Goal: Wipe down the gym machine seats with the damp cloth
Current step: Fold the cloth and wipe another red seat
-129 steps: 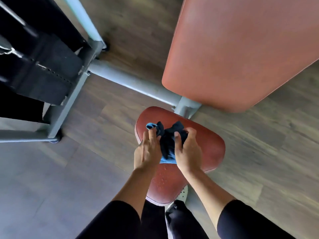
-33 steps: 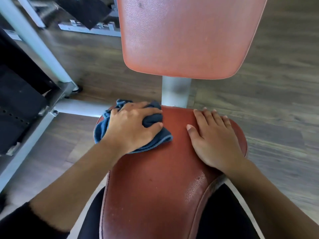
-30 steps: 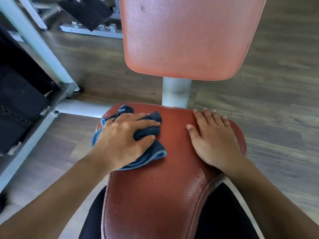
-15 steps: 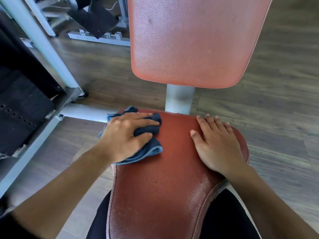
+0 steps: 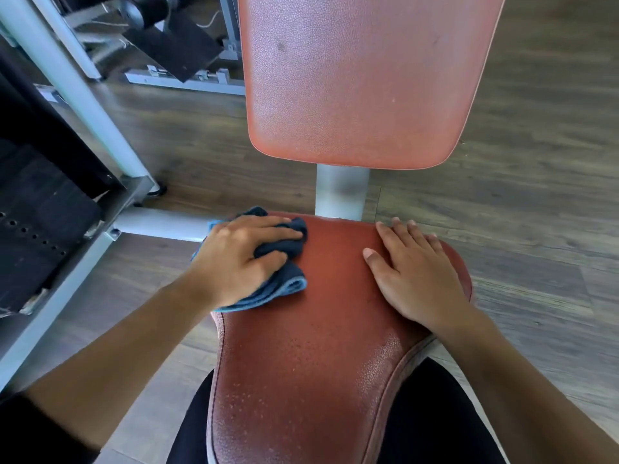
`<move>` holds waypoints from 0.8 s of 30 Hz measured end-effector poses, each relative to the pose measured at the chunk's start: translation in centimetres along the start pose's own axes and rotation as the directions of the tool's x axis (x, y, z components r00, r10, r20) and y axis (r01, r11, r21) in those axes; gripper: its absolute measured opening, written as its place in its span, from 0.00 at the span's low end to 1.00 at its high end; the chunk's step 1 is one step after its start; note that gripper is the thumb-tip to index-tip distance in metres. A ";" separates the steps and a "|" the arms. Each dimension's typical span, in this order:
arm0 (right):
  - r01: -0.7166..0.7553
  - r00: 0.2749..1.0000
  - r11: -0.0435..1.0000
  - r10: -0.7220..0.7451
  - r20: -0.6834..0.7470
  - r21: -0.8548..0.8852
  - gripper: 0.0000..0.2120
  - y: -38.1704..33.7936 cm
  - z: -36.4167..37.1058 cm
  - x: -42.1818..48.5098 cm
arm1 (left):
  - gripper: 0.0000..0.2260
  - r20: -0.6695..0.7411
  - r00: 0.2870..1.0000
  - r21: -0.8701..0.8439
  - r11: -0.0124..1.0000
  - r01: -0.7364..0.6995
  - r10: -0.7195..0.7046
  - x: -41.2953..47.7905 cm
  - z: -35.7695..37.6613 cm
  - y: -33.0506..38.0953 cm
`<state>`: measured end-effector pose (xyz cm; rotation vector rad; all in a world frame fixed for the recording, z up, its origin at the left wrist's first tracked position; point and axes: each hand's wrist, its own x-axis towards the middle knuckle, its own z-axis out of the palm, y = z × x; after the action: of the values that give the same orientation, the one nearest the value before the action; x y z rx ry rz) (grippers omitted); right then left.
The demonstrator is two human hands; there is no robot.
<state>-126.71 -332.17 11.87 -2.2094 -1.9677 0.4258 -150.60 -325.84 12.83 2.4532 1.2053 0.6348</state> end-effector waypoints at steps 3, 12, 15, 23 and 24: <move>0.014 1.000 0.999 -0.013 -0.008 0.053 0.29 0.7 -0.6 -0.5 | 0.24 -0.042 0.967 0.126 0.959 0.254 -0.250 2.6 0.9 0.4; -0.060 0.998 0.997 0.058 0.025 0.049 0.29 4.1 -1.5 -2.9 | 0.23 0.271 0.950 -0.057 0.988 -0.147 0.157 2.6 2.8 5.2; -0.072 0.997 0.997 0.071 0.034 0.030 0.30 4.8 -1.7 -3.6 | 0.24 0.251 0.950 -0.119 0.980 -0.161 0.187 2.3 1.7 3.1; -0.124 0.992 0.992 0.123 0.037 0.036 0.29 5.7 -1.8 -5.1 | 0.27 0.297 0.955 0.142 0.988 -0.065 0.020 7.8 6.4 8.1; -0.122 0.992 0.992 0.121 0.030 0.037 0.29 5.8 -1.7 -5.1 | 0.26 0.324 0.943 0.097 0.989 -0.114 0.077 7.2 6.5 8.4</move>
<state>-121.18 -337.81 12.32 -2.3194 -1.8283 0.5088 -137.78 -325.61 13.06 2.5943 1.0233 0.1817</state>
